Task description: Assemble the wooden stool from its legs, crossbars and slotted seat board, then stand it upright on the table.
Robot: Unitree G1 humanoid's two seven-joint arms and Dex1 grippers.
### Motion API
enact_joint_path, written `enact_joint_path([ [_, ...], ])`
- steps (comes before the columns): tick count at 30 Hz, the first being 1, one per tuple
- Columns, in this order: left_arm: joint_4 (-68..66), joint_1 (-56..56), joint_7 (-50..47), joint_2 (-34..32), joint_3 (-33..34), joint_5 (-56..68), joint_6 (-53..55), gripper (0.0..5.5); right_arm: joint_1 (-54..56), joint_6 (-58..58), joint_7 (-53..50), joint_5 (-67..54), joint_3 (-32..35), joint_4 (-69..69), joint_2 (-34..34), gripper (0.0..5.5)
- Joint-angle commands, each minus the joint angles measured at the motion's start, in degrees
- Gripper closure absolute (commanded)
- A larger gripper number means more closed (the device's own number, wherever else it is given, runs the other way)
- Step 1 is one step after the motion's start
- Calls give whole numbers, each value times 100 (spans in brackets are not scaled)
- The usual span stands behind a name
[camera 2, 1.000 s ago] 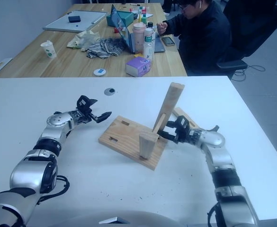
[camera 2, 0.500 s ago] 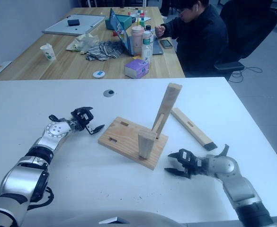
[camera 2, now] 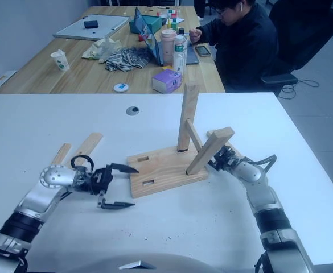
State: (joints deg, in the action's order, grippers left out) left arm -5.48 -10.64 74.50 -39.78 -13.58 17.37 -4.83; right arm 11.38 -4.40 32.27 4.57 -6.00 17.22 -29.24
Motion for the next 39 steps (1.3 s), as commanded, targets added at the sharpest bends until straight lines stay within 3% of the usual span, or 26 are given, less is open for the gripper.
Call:
enact_joint_path([
  [1,131,-1237,59,-413,831,840,1293,23,-528,215,307,-211,555,-855,-720,263],
  [3,-625,-2173,-638,8,1136,790,1421,23,-977,1004,841,-1050,938,-1592,-892,263],
  [5,-1913,-2841,-1565,451,1034,-28,618,23,-1605,2083,1759,-2167,1196,-2442,-1277,263],
  [8,-3761,-3222,-2546,978,757,-933,-435,23,-2316,3009,2847,-2881,854,-3323,-1894,263],
  [11,-5387,-3437,-3699,1461,532,-1665,-1158,23,-2079,3135,2650,-2479,91,-3345,-1533,263],
  [14,-6206,-3399,-4105,1745,373,-2080,-1489,23,-1560,3117,2090,-2137,-245,-2687,-876,263],
  [18,-6547,-3027,-2928,1797,369,-2136,-2201,23,-900,2735,1695,-1817,-409,-1721,-310,263],
  [21,-6302,-2640,-1409,1773,565,-1711,-2298,23,-435,2386,1406,-1659,-386,-1078,51,263],
  [24,-5880,-2259,-567,1778,628,-1430,-2217,23,-226,2099,1174,-1536,-390,-702,338,263],
  [29,-5094,-1717,-385,1813,753,-1149,-1967,23,9,1779,857,-1420,-326,-287,716,263],
  [34,-4785,-1622,-611,1539,1097,-949,-1616,23,-217,1673,837,-1412,-119,-438,606,263],
  [36,-4511,-1569,-678,1239,1424,-711,-1384,23,-486,1731,904,-1561,145,-973,367,263],
  [39,-3772,-1468,-789,837,2101,-55,-652,23,-854,1855,901,-2257,1174,-2007,117,263],
])
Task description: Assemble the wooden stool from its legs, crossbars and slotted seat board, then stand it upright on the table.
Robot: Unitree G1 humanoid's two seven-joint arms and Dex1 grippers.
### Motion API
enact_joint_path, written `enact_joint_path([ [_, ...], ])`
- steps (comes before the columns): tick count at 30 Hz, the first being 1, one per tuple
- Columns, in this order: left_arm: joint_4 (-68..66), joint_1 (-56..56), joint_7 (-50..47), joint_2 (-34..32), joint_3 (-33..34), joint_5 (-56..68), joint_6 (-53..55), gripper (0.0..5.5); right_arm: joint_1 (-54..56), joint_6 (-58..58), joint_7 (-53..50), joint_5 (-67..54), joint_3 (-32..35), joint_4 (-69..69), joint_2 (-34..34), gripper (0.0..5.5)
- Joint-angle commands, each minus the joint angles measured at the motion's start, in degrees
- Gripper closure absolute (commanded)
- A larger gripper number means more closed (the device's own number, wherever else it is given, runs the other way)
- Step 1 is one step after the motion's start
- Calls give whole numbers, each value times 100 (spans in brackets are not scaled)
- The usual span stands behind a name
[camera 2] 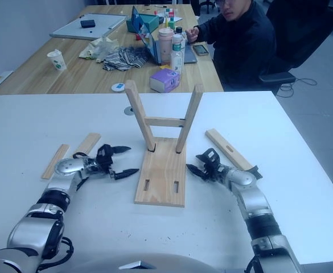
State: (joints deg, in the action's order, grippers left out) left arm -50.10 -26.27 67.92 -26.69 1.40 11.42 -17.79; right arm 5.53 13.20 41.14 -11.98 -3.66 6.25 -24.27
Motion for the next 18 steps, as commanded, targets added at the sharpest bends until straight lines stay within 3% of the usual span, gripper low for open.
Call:
enact_joint_path([
  [1,902,106,-224,-529,782,732,887,23,-349,228,-62,-856,1314,-1188,-461,263],
  [4,1226,110,-711,-538,1175,1063,1339,23,-518,865,-250,-1104,1939,-1646,-900,263],
  [7,1319,176,-1365,-475,1392,1051,1466,23,-817,1275,-130,-804,1737,-1594,-1376,210],
  [11,1394,338,-1601,-529,1598,1163,1583,23,-1039,1095,-292,-294,1525,-862,-1419,140],
  [18,1550,476,-1686,-442,1577,1165,1650,23,-971,683,-273,-90,1637,371,-1334,140],
])
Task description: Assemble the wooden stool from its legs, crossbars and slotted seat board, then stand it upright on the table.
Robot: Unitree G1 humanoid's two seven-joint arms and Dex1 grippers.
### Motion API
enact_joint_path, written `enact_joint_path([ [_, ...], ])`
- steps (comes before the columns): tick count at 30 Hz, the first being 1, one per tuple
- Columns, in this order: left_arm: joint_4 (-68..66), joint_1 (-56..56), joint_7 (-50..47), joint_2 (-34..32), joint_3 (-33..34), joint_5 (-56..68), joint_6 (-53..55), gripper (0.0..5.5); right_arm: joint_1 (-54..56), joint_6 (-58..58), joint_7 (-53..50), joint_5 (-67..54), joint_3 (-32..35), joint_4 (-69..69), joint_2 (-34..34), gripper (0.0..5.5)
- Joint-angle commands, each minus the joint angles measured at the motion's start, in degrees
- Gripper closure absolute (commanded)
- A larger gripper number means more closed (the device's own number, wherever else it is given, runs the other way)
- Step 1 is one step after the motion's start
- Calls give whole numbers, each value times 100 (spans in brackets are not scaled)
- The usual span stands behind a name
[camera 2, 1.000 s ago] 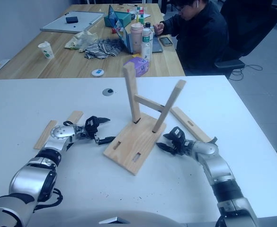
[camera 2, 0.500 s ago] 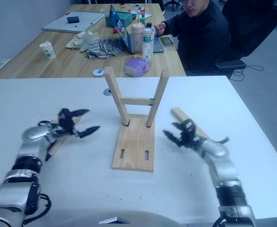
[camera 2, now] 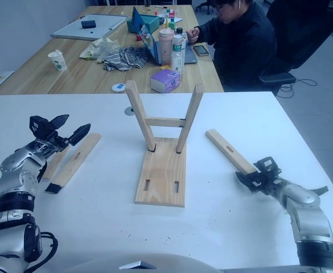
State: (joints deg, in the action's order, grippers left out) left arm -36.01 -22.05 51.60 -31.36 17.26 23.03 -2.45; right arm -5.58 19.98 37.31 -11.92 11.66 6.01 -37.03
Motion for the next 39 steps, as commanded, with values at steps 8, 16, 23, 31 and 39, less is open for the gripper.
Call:
enact_joint_path([
  [8,-41,77,-457,11,147,-65,-42,23,319,146,974,-231,-211,1016,-151,208],
  [16,-1383,451,-1187,-1157,401,-791,-506,23,-1110,805,-219,12,-224,-1222,125,328],
  [23,-2102,586,-316,-1466,36,-1073,-492,23,-1893,1578,-1039,-419,295,-2507,696,345],
  [31,-2512,692,-177,-1350,-334,-1411,-631,23,-1811,1772,-1118,-538,439,-2732,670,345],
  [39,-2501,879,41,-1386,-556,-1531,-389,123,-1159,2252,-1153,-920,1272,-2920,376,345],
])
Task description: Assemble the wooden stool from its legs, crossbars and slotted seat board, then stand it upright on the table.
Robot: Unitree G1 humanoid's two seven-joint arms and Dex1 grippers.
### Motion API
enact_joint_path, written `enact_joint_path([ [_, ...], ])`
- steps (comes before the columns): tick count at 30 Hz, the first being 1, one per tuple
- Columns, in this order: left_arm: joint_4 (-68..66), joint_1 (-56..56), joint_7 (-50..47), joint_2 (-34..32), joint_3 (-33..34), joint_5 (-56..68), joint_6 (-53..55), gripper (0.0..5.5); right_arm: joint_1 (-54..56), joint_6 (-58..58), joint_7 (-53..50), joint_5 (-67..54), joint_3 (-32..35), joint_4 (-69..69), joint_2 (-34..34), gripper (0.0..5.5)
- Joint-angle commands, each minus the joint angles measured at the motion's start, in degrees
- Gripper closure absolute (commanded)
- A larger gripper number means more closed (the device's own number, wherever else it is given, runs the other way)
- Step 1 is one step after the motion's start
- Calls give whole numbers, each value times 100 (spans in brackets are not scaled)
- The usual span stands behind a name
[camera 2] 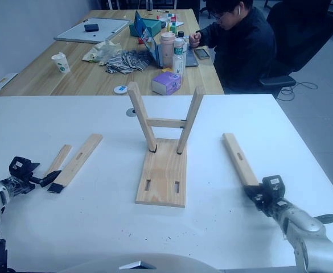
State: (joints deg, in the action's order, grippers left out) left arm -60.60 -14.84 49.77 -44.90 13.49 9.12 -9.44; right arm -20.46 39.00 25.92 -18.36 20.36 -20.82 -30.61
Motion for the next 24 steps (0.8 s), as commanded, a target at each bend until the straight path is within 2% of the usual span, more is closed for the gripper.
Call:
enact_joint_path([
  [1,-5,180,305,-36,-186,-120,361,129,454,536,34,-476,548,-322,-288,345],
  [4,71,185,362,-27,-129,-40,526,170,569,1019,255,-967,727,-455,-361,345],
  [10,253,222,408,26,-184,-18,702,261,-47,1084,120,-656,114,-414,-85,345],
  [17,350,289,461,38,-248,-13,911,360,-249,1164,-283,-512,-386,-597,212,345],
  [18,353,302,442,39,-251,-14,928,375,-268,1208,-290,-553,-399,-619,203,309],
  [21,364,330,400,39,-250,-10,961,424,-297,1325,-256,-652,-373,-717,133,257],
  [24,371,328,335,43,-236,-5,981,424,-347,1557,-84,-915,-137,-963,-55,211],
])
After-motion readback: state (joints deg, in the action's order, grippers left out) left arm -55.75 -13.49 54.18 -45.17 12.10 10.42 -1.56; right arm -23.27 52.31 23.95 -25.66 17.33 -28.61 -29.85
